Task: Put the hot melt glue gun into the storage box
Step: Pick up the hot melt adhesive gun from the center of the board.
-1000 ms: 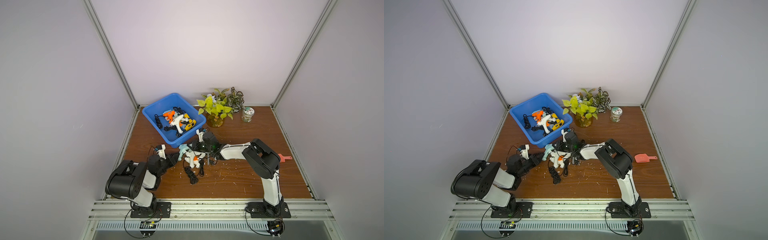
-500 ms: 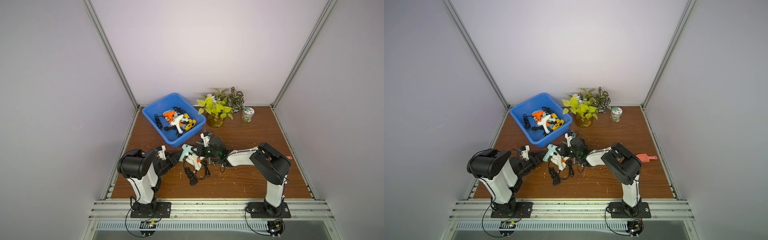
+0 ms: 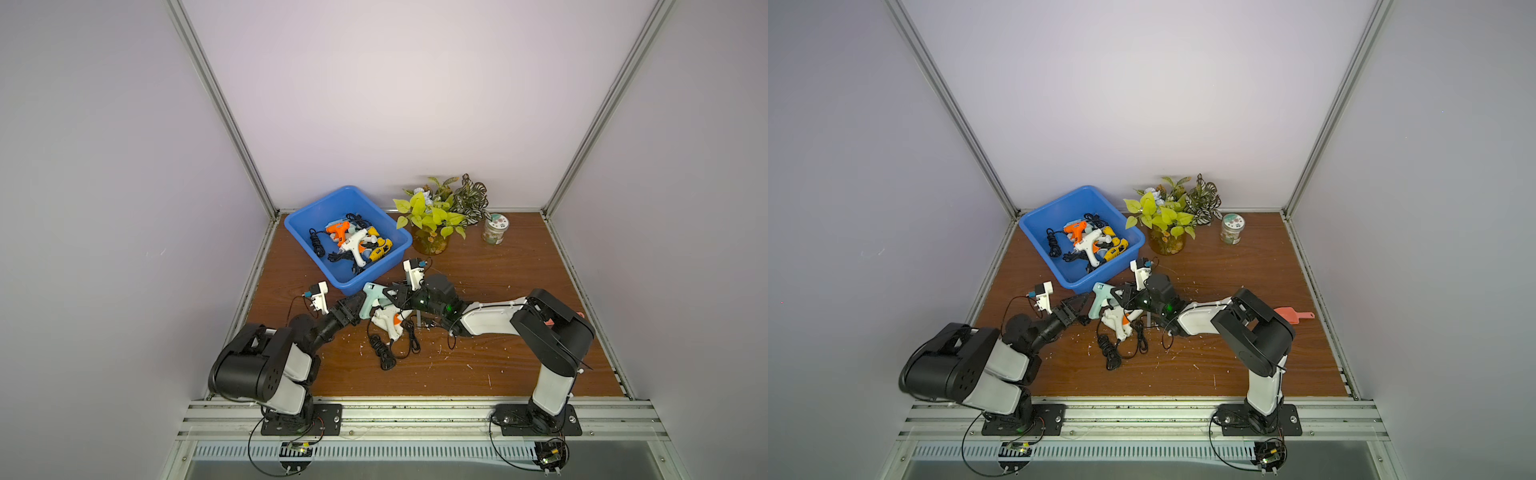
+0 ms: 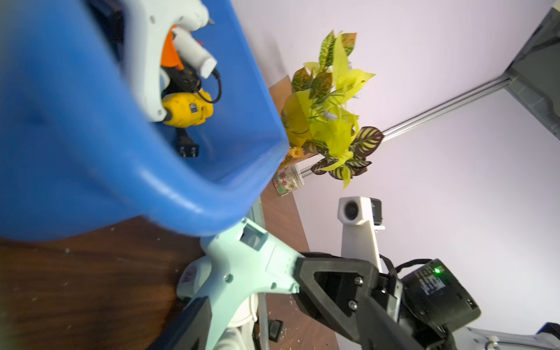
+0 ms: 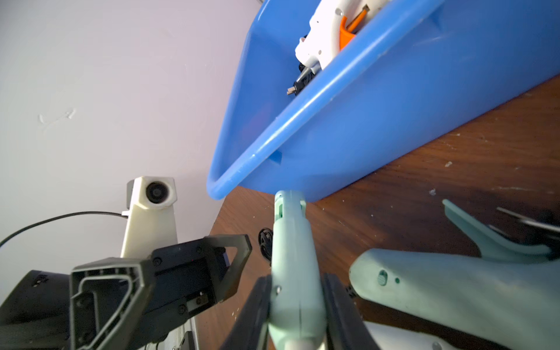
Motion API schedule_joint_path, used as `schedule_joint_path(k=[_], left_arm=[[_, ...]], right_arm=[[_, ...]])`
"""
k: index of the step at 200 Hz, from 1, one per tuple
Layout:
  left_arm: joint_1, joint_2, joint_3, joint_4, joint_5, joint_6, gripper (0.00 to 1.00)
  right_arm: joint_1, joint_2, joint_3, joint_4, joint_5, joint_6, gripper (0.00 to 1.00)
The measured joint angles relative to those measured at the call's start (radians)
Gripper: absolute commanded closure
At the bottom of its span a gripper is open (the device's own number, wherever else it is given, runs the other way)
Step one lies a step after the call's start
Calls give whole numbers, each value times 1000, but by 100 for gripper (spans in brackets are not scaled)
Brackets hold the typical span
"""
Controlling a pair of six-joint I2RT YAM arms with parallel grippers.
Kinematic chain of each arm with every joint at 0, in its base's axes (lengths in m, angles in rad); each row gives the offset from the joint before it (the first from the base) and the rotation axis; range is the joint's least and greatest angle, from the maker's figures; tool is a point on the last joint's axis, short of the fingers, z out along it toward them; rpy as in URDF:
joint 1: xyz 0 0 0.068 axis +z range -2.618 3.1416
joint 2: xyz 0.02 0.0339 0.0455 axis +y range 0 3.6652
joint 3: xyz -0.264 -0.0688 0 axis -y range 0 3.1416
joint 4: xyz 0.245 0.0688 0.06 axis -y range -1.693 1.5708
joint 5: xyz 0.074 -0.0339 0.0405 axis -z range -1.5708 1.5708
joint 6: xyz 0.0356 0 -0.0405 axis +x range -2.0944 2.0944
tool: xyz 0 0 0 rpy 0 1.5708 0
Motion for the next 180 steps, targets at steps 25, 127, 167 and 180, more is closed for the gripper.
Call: schedule_joint_path(k=[25, 127, 167, 180], left_arm=[[0, -266, 53, -300, -28, 111, 3], [0, -529, 339, -1023, -40, 462, 0], [-6, -480, 340, -972, 96, 448, 5], [-12, -481, 340, -953, 127, 443, 8]], right_arm=[[0, -46, -1, -10, 2, -26, 100], [-64, -208, -2, -77, -125, -84, 100], [-122, -266, 2, -105, -232, -98, 100], [-143, -277, 2, -105, -264, -96, 100]])
